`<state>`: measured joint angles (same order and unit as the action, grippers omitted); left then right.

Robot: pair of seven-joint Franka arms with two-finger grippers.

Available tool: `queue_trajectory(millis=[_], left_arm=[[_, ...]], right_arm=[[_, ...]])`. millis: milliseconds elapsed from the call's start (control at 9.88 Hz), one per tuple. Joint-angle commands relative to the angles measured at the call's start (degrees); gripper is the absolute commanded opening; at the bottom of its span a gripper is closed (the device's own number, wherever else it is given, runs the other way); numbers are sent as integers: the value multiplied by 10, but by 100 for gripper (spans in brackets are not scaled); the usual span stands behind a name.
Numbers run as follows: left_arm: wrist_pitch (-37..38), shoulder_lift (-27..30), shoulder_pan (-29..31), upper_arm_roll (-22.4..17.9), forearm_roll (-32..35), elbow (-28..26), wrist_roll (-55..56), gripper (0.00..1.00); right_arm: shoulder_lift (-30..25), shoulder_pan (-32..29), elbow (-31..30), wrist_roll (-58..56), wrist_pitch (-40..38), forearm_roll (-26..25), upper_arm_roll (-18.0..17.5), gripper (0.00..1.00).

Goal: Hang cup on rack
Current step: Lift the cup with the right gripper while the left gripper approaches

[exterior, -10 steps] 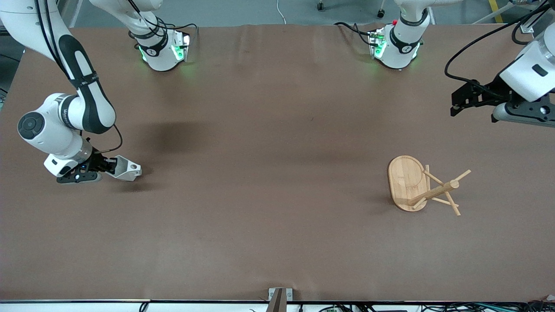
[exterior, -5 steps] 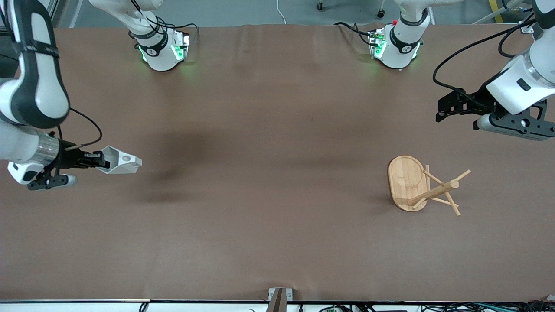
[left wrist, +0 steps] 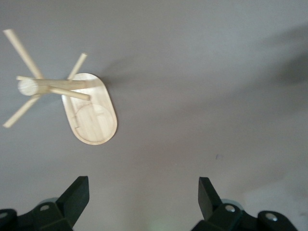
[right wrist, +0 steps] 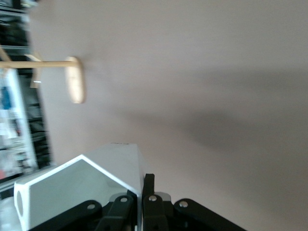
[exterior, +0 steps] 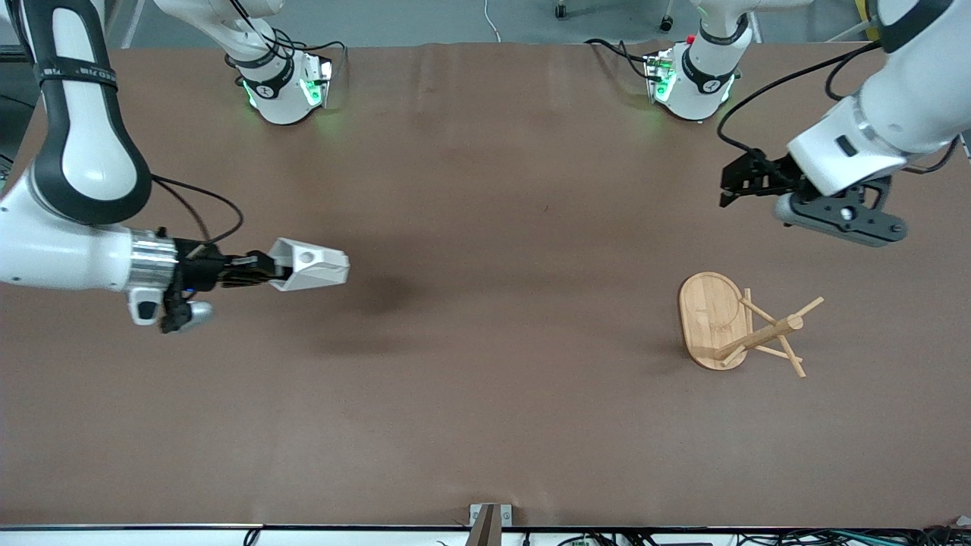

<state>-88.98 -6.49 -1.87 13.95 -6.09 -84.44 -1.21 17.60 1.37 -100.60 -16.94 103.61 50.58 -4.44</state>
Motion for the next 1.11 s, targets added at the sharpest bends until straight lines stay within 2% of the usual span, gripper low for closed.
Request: queue_trajectory(millis=[0, 202, 304, 506, 607, 810, 1012], left_arm=[[-3, -10, -15, 25, -6, -6, -12, 100], [-6, 1, -12, 81, -27, -1, -12, 100], [-8, -1, -15, 106, -30, 13, -29, 100], [-63, -7, -18, 167, -43, 16, -40, 100], [-87, -19, -19, 194, -44, 15, -40, 100], [-140, -75, -42, 219, -40, 16, -80, 100], [-185, -105, -31, 219, -54, 16, -184, 100]], right_arm=[[28, 14, -1, 3, 38, 117, -51, 0], [54, 14, -1, 3, 66, 195, -118, 0], [67, 21, -1, 2, 88, 231, -135, 0], [77, 53, 0, -4, 156, 261, -156, 0], [88, 56, 0, -5, 155, 295, -164, 0], [91, 55, -11, -5, 143, 310, -177, 0], [87, 54, -23, -9, 143, 310, -185, 0]])
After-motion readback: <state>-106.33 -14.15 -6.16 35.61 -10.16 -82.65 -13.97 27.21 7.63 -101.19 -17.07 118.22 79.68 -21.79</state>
